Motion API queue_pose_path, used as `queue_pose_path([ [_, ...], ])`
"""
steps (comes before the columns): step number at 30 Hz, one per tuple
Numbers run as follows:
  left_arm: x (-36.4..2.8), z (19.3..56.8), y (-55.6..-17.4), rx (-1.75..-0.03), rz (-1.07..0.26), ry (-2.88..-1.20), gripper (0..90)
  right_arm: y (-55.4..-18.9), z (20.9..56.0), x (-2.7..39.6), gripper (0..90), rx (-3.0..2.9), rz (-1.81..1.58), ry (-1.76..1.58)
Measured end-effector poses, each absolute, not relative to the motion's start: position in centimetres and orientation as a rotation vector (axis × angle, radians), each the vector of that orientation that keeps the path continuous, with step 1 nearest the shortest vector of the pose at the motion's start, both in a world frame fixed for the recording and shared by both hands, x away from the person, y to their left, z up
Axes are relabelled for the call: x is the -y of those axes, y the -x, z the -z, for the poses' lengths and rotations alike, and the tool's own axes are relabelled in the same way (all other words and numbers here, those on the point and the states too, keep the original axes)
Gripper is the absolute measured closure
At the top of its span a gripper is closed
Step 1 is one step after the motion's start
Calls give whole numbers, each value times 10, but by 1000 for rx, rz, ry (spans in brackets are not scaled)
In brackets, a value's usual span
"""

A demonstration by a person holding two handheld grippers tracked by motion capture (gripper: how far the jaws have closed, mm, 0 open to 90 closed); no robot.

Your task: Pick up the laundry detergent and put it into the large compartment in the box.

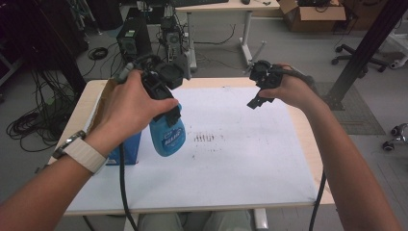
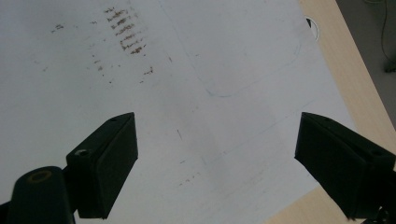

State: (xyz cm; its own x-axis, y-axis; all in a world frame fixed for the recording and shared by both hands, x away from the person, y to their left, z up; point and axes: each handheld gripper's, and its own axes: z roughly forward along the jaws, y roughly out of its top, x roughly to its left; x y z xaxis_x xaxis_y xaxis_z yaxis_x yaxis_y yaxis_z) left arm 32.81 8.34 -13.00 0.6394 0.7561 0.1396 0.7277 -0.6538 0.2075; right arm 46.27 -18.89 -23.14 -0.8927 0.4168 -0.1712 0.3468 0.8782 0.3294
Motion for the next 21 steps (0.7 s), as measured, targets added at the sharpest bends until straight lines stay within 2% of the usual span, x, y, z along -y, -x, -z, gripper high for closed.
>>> queue_pose_path([
  [8, -104, 92, -337, -1405, -333, -2655, 378, -461, 231, 187, 128, -2806, -414, -577],
  [16, -122, 77, -348, -1554, -366, -2608, 378, -461, 231, 186, 128, -2799, -411, -575],
  [21, -140, 68, -357, -1675, -347, -2511, 379, -460, 230, 186, 128, -2797, -406, -578],
])
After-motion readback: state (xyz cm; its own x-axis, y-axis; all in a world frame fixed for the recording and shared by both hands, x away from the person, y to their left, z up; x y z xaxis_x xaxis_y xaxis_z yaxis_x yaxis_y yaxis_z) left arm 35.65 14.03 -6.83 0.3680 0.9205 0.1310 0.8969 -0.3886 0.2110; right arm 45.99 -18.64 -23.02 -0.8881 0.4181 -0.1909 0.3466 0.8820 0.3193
